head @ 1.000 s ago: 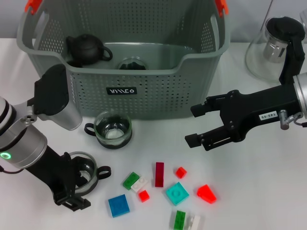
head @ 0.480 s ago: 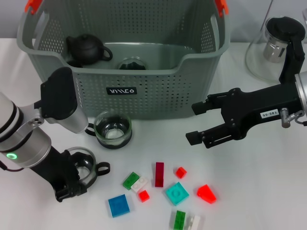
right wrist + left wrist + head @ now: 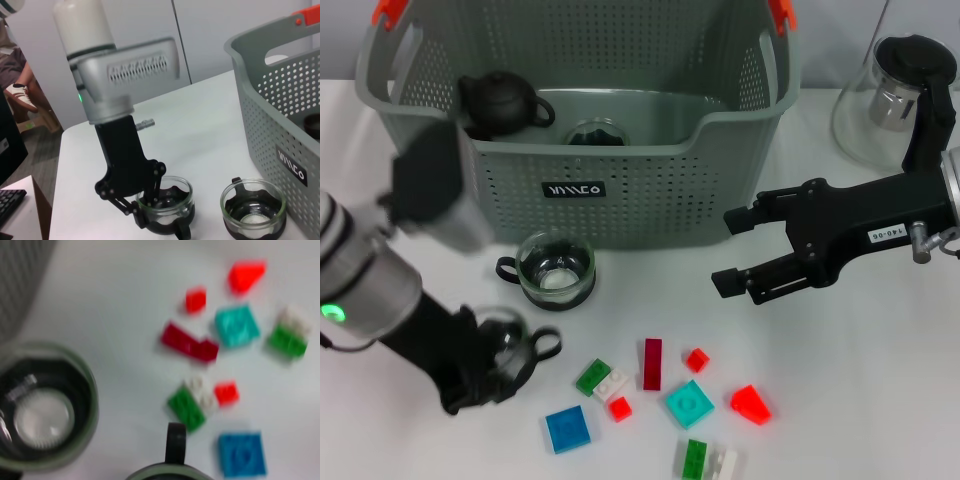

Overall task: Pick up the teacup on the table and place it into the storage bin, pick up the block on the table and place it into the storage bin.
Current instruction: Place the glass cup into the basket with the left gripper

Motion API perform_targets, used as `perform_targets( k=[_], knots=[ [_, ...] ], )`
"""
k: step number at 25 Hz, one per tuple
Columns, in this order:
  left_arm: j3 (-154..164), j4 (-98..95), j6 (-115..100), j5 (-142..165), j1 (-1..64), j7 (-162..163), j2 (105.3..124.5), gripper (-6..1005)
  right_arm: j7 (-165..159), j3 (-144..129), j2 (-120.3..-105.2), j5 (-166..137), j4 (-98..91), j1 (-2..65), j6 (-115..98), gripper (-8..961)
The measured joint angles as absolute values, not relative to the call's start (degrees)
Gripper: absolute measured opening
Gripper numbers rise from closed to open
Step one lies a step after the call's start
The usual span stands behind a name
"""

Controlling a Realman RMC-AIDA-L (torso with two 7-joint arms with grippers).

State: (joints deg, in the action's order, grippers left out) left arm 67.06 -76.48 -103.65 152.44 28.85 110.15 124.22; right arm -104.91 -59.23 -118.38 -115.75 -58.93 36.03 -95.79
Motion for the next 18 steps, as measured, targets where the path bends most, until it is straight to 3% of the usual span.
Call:
perform_targets(
  k=[8, 14, 18],
  knots=[
    [47.8, -81.5, -114.4, 141.2, 32.1, 110.8, 124.07, 48, -104.1, -58.3, -116.96, -115.9, -57.5, 35.5, -98.7, 927],
    [45.5, -85.4, -113.4, 135.5, 32.8, 115.6, 124.15, 48, -100.8, -57.5, -114.31, -116.2, -51.1, 35.5, -99.8, 927],
    [45.3, -86.9, -111.4, 133.5, 35.8, 118.3, 123.94, 48, -98.6, -56.4, -113.35, -116.3, -48.5, 35.1, -100.3, 927]
  ],
)
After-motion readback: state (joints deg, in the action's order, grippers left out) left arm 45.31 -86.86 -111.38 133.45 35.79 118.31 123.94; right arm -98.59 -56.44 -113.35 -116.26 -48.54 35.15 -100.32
